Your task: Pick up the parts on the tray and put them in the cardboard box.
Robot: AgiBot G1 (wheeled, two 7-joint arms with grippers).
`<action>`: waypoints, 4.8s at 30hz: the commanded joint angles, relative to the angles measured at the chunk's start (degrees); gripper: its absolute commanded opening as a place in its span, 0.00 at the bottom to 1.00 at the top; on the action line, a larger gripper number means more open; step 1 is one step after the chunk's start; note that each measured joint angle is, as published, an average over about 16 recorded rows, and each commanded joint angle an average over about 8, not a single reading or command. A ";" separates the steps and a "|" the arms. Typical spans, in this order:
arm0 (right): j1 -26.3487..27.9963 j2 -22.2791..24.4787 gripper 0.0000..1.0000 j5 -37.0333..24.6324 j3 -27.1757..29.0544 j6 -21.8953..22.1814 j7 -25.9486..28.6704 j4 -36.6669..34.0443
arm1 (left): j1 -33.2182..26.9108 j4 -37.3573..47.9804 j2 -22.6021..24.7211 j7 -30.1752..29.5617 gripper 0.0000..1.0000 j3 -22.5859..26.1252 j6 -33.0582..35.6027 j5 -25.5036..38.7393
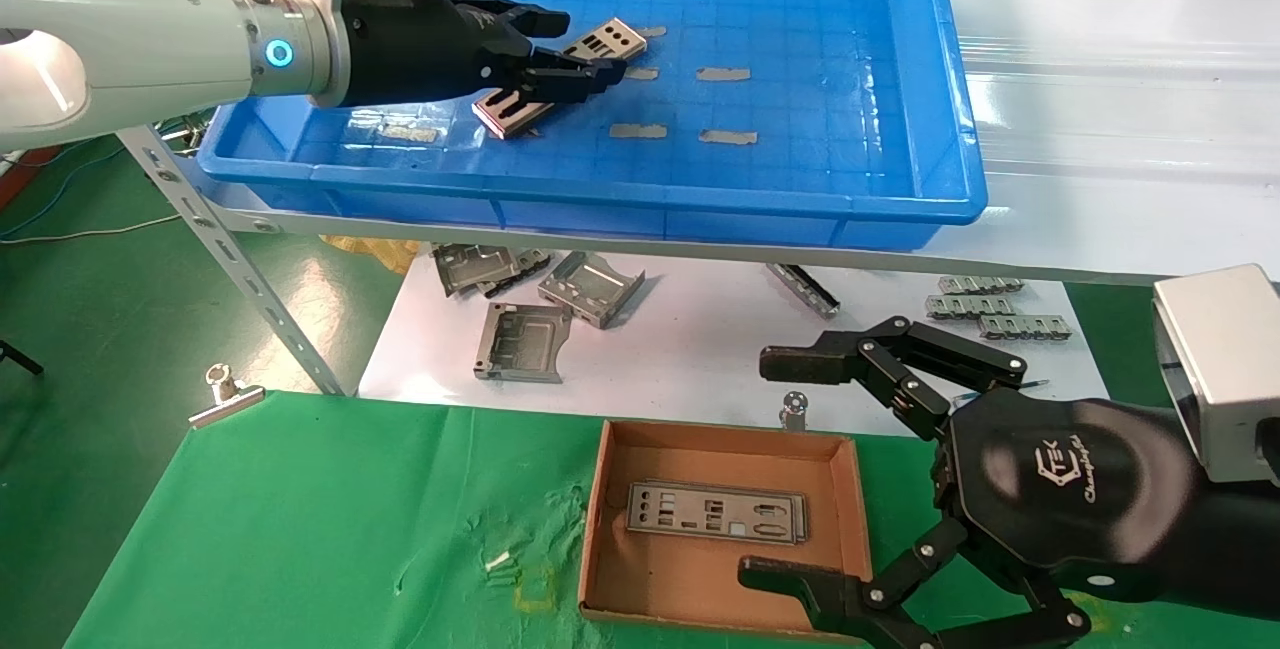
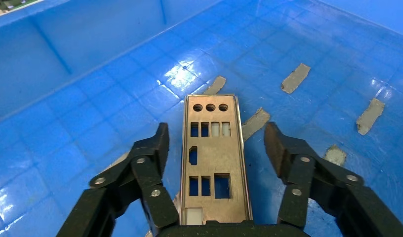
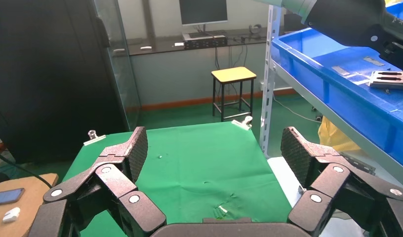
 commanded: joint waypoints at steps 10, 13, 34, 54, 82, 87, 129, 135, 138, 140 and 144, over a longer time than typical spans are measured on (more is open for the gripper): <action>0.00 0.00 1.00 0.00 0.00 0.00 0.00 0.00 | 0.39 -0.83 0.02 0.04 0.00 0.49 0.13 -0.19; 0.00 0.00 1.00 0.00 0.00 0.00 0.00 0.00 | 0.40 -0.99 -0.01 0.04 0.00 0.60 0.18 -0.29; 0.00 0.00 1.00 0.01 -0.01 0.00 0.00 0.00 | -1.82 -0.63 -0.87 2.60 0.00 -0.88 -1.57 -3.36; 0.00 0.01 1.00 0.01 -0.02 0.01 -0.01 0.00 | -1.11 -6.10 -10.31 13.07 0.00 -2.11 33.14 -8.31; 0.01 0.01 1.00 0.02 -0.02 0.01 -0.01 0.00 | 29.55 -35.12 -8.25 27.73 0.00 13.50 11.64 -13.62; 0.01 0.01 1.00 0.02 -0.02 0.01 -0.01 0.00 | 30.96 -32.12 -4.35 29.46 0.00 14.61 9.16 -12.12; 0.01 0.01 1.00 0.02 -0.04 0.01 -0.02 0.00 | 29.21 -19.01 -1.13 37.05 1.00 16.63 11.99 -18.79; 0.01 0.01 1.00 0.03 -0.04 0.01 -0.02 0.00 | 28.72 -16.83 -3.11 32.34 1.00 15.12 20.30 -23.10; 0.01 0.01 1.00 0.03 -0.04 0.01 -0.02 0.00 | 28.85 -15.50 -4.35 29.41 1.00 14.21 24.92 -25.51; 0.01 0.02 1.00 0.03 -0.04 0.02 -0.02 0.00 | 28.84 -14.75 -5.23 27.68 1.00 13.72 27.59 -26.91; 0.00 0.02 1.00 0.03 -0.03 0.02 -0.02 -0.01 | 28.70 -13.94 -6.47 25.96 1.00 13.15 30.85 -28.60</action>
